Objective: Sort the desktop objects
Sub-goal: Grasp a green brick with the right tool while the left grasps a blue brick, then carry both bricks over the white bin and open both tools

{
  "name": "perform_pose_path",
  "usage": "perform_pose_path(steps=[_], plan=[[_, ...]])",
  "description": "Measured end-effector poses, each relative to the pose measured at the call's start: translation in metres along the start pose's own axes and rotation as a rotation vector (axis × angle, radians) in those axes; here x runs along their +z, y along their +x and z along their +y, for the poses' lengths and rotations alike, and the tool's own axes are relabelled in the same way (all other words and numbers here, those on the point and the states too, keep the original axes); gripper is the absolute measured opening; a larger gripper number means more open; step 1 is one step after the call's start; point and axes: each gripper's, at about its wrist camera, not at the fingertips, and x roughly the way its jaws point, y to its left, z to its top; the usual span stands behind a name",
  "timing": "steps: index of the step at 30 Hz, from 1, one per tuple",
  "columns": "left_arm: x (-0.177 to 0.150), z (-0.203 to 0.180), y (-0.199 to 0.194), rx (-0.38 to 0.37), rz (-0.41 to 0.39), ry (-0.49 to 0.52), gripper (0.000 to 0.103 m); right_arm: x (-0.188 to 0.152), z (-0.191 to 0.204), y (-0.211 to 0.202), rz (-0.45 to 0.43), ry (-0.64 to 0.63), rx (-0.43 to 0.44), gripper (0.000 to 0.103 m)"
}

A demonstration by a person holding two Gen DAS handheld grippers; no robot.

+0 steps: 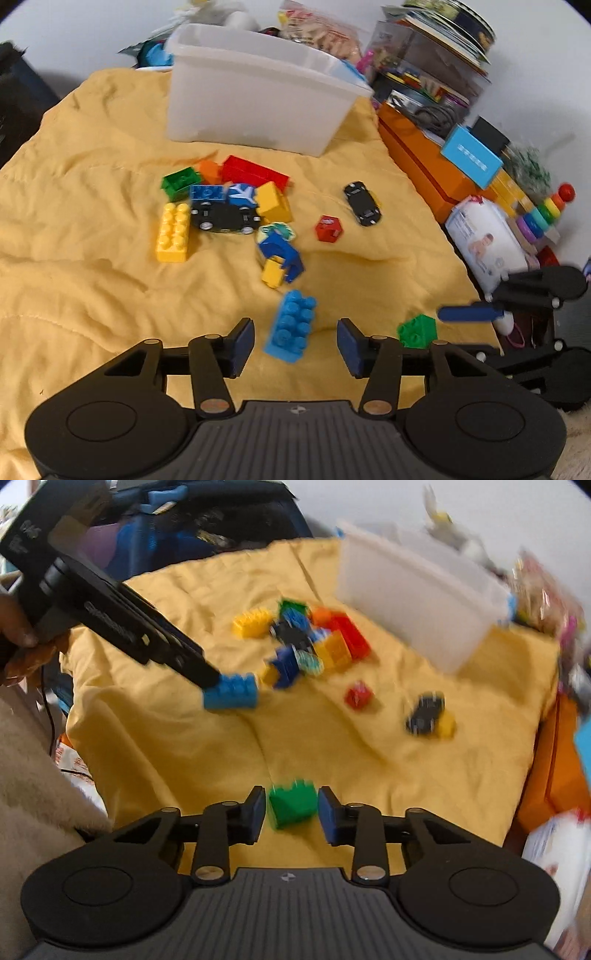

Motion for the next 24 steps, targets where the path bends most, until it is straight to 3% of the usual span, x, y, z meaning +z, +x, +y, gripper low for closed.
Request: perform_pose_path(steps=[3, 6, 13, 18, 21, 24], plan=[[-0.002, -0.004, 0.000, 0.004, 0.001, 0.006, 0.053, 0.007, 0.003, 0.003, -0.022, 0.003, -0.007, 0.034], [-0.002, -0.003, 0.003, 0.012, 0.006, 0.007, 0.053, 0.003, -0.002, 0.018, 0.064, 0.042, -0.015, 0.034], [-0.001, -0.009, 0.022, 0.032, 0.039, 0.096, 0.053, -0.019, -0.021, 0.007, 0.098, 0.183, -0.002, 0.035], [-0.002, -0.007, 0.033, 0.038, 0.073, 0.122, 0.052, -0.018, -0.017, 0.006, 0.107, 0.161, -0.015, 0.043], [-0.004, -0.007, 0.037, 0.051, 0.096, 0.150, 0.043, -0.018, -0.018, 0.011, 0.117, 0.166, 0.007, 0.053], [-0.002, -0.005, 0.037, 0.044, 0.099, 0.160, 0.033, -0.015, -0.014, 0.015, 0.122, 0.154, 0.005, 0.053]])
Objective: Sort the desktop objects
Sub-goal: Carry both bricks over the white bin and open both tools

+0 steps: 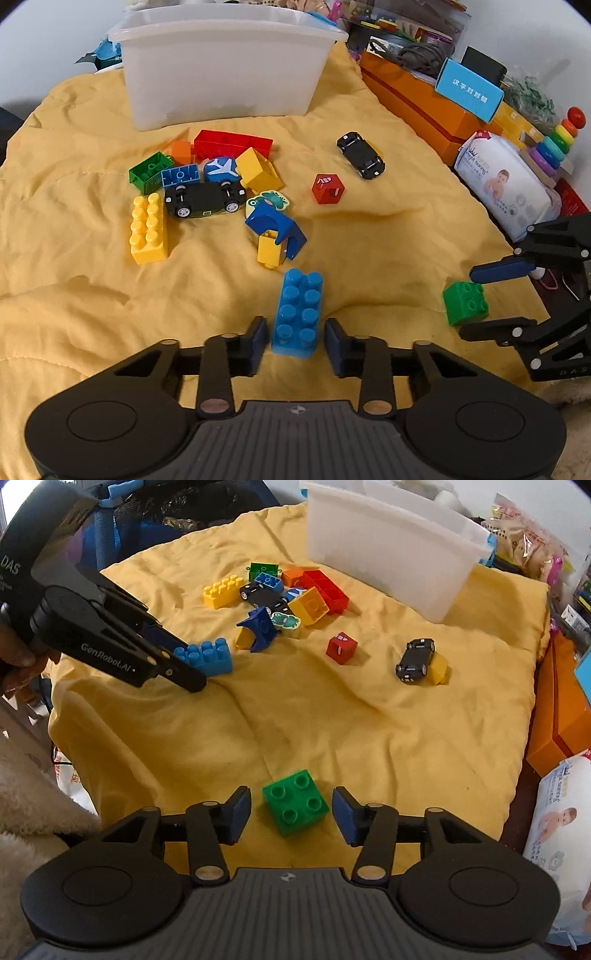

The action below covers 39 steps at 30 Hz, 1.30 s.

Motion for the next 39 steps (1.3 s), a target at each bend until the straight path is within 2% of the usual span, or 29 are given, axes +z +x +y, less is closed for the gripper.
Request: perform_pose_path(steps=[2, 4, 7, 8, 11, 15, 20, 24, 29, 32, 36, 39], plan=[[0.000, 0.003, 0.000, 0.001, 0.003, -0.004, 0.029, 0.000, 0.002, 0.001, -0.001, -0.006, 0.000, 0.053], [-0.001, 0.004, 0.000, -0.004, -0.003, -0.009, 0.028, -0.001, 0.001, 0.009, 0.020, 0.000, 0.002, 0.052], [0.000, 0.005, -0.002, -0.020, -0.005, -0.004, 0.027, -0.004, -0.003, 0.016, 0.022, 0.036, 0.021, 0.044], [0.001, 0.005, -0.004, -0.022, -0.010, -0.007, 0.027, -0.003, -0.005, 0.016, 0.024, 0.056, 0.026, 0.044], [0.008, 0.005, -0.018, -0.033, -0.047, -0.009, 0.027, 0.004, -0.004, 0.015, 0.014, 0.054, 0.005, 0.044], [0.028, 0.008, -0.043, -0.046, -0.120, -0.017, 0.027, 0.024, -0.007, 0.011, -0.042, 0.052, -0.014, 0.044], [0.066, 0.018, -0.066, -0.074, -0.235, -0.064, 0.027, 0.065, -0.022, 0.004, -0.155, 0.095, -0.039, 0.044], [0.104, 0.026, -0.075, -0.038, -0.313, -0.038, 0.027, 0.106, -0.040, -0.002, -0.257, 0.124, -0.081, 0.044], [0.166, 0.042, -0.077, -0.002, -0.434, -0.076, 0.027, 0.177, -0.074, -0.004, -0.408, 0.214, -0.139, 0.044], [0.200, 0.050, -0.076, 0.038, -0.488, -0.073, 0.027, 0.214, -0.093, 0.000, -0.458, 0.265, -0.177, 0.044], [0.238, 0.057, -0.062, 0.096, -0.510, -0.003, 0.027, 0.242, -0.116, 0.013, -0.462, 0.303, -0.205, 0.044], [0.256, 0.066, -0.037, 0.153, -0.467, 0.029, 0.027, 0.252, -0.134, 0.033, -0.416, 0.343, -0.216, 0.044]])
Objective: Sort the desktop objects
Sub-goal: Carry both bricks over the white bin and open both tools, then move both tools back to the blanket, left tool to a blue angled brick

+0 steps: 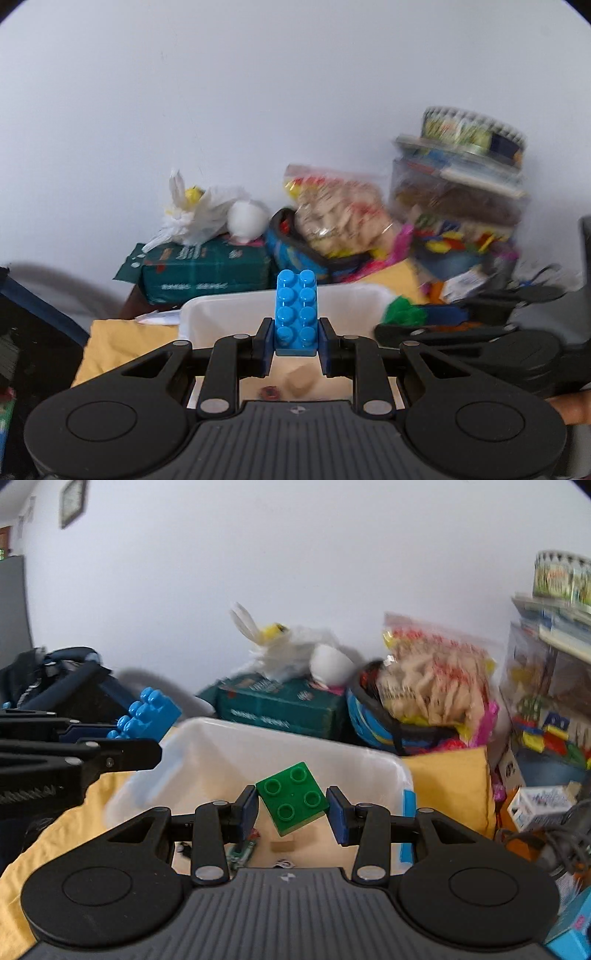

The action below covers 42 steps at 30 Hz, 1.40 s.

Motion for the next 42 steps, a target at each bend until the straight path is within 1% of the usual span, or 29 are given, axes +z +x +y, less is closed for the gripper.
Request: perform_pose_path(steps=[3, 5, 6, 7, 8, 11, 13, 16, 17, 18, 19, 22, 26, 27, 29, 31, 35, 37, 42], plan=[[-0.012, 0.004, 0.033, 0.038, 0.093, 0.051, 0.027, -0.011, -0.003, 0.020, 0.064, -0.005, -0.006, 0.045], [-0.025, 0.005, 0.047, 0.038, 0.151, 0.068, 0.028, -0.019, -0.002, 0.032, 0.113, -0.013, 0.000, 0.046], [-0.029, 0.005, 0.051, 0.043, 0.168, 0.070, 0.030, -0.023, -0.002, 0.036, 0.132, -0.018, 0.004, 0.051], [-0.033, 0.006, 0.051, 0.051, 0.172, 0.067, 0.038, -0.026, 0.000, 0.036, 0.139, -0.021, -0.002, 0.053], [-0.035, 0.009, 0.049, 0.055, 0.171, 0.056, 0.046, -0.028, 0.002, 0.033, 0.133, -0.023, -0.005, 0.053], [-0.037, 0.016, 0.037, 0.042, 0.144, -0.006, 0.049, -0.033, 0.006, 0.017, 0.104, -0.027, 0.005, 0.054], [-0.038, 0.016, 0.023, 0.055, 0.118, -0.022, 0.052, -0.035, 0.006, 0.003, 0.083, -0.019, 0.008, 0.054], [-0.046, 0.011, -0.004, 0.056, 0.078, -0.038, 0.063, -0.040, 0.007, -0.018, 0.049, -0.007, 0.029, 0.057], [-0.051, 0.009, -0.013, 0.050, 0.069, -0.043, 0.066, -0.044, 0.007, -0.025, 0.039, -0.003, 0.033, 0.060], [-0.058, 0.006, -0.022, 0.042, 0.067, -0.044, 0.067, -0.048, 0.007, -0.032, 0.028, -0.001, 0.041, 0.066], [-0.066, 0.002, -0.030, 0.038, 0.075, -0.040, 0.068, -0.054, 0.008, -0.042, 0.022, -0.004, 0.051, 0.068], [-0.094, -0.012, -0.049, 0.013, 0.131, -0.037, 0.069, -0.076, 0.012, -0.060, 0.035, -0.036, 0.073, 0.068], [-0.136, -0.031, -0.063, 0.004, 0.219, -0.025, 0.069, -0.110, 0.015, -0.075, 0.096, -0.080, 0.075, 0.068], [-0.146, -0.034, -0.066, -0.001, 0.235, -0.029, 0.069, -0.119, 0.014, -0.080, 0.125, -0.077, 0.078, 0.068], [-0.164, -0.040, -0.068, -0.008, 0.284, -0.023, 0.069, -0.133, 0.011, -0.090, 0.152, -0.045, 0.091, 0.068], [-0.177, -0.044, -0.071, 0.001, 0.310, -0.027, 0.069, -0.152, 0.013, -0.096, 0.180, -0.070, 0.084, 0.068], [-0.194, -0.051, -0.074, -0.007, 0.350, -0.042, 0.069, -0.179, 0.024, -0.095, 0.234, -0.157, 0.080, 0.068], [-0.199, -0.052, -0.074, -0.007, 0.363, -0.047, 0.069, -0.184, 0.026, -0.093, 0.257, -0.164, 0.095, 0.068], [-0.201, -0.057, -0.078, 0.007, 0.363, -0.058, 0.068, -0.189, 0.029, -0.098, 0.258, -0.159, 0.110, 0.069]])
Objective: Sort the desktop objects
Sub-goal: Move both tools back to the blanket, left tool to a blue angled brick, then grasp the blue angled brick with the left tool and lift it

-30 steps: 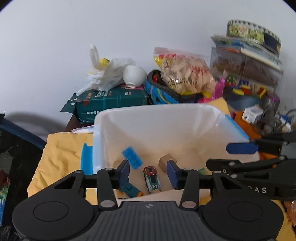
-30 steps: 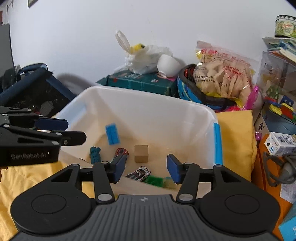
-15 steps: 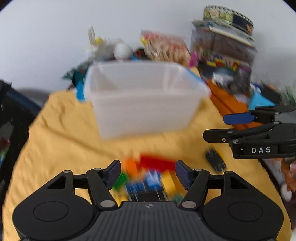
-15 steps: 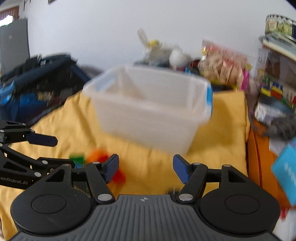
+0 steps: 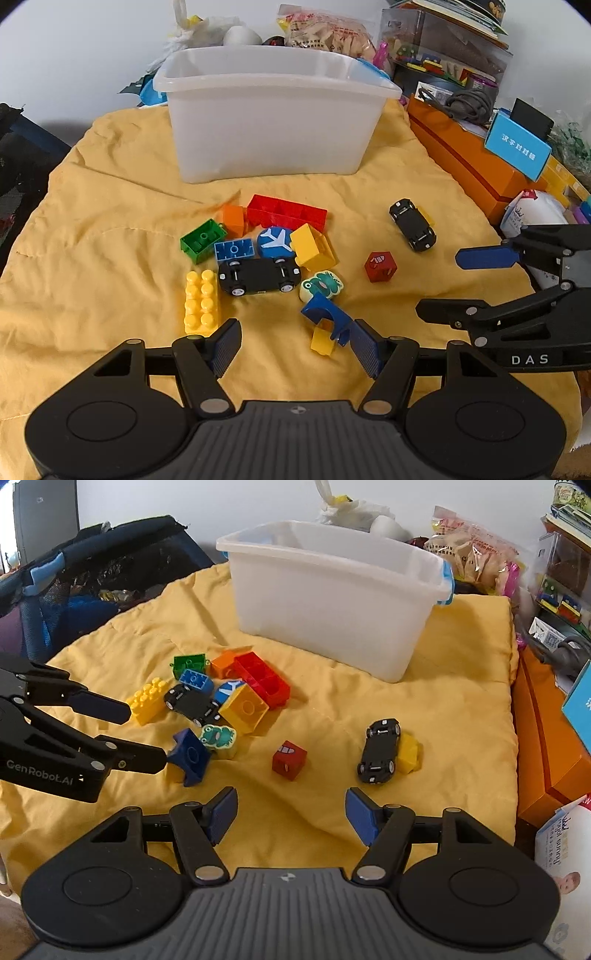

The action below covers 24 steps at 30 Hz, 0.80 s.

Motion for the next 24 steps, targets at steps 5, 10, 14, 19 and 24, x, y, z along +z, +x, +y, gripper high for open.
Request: perform_pose_path(steps=[5, 10, 14, 19, 24], plan=[[0.002, 0.002, -0.003, 0.008, -0.009, -0.007, 0.068, 0.004, 0.000, -0.004, -0.010, -0.009, -0.006, 0.070], [0.016, 0.005, -0.013, 0.056, -0.051, -0.003, 0.068, 0.017, -0.004, -0.013, -0.071, -0.008, -0.026, 0.075], [0.021, 0.009, -0.016, 0.058, -0.070, -0.037, 0.069, 0.019, -0.006, -0.008, -0.058, -0.004, -0.022, 0.076], [0.014, 0.014, -0.009, 0.041, -0.010, -0.072, 0.068, 0.017, -0.007, -0.002, -0.038, 0.014, -0.008, 0.076], [0.008, 0.014, -0.007, 0.001, 0.014, -0.090, 0.068, 0.014, -0.005, 0.001, -0.024, 0.022, 0.001, 0.076]])
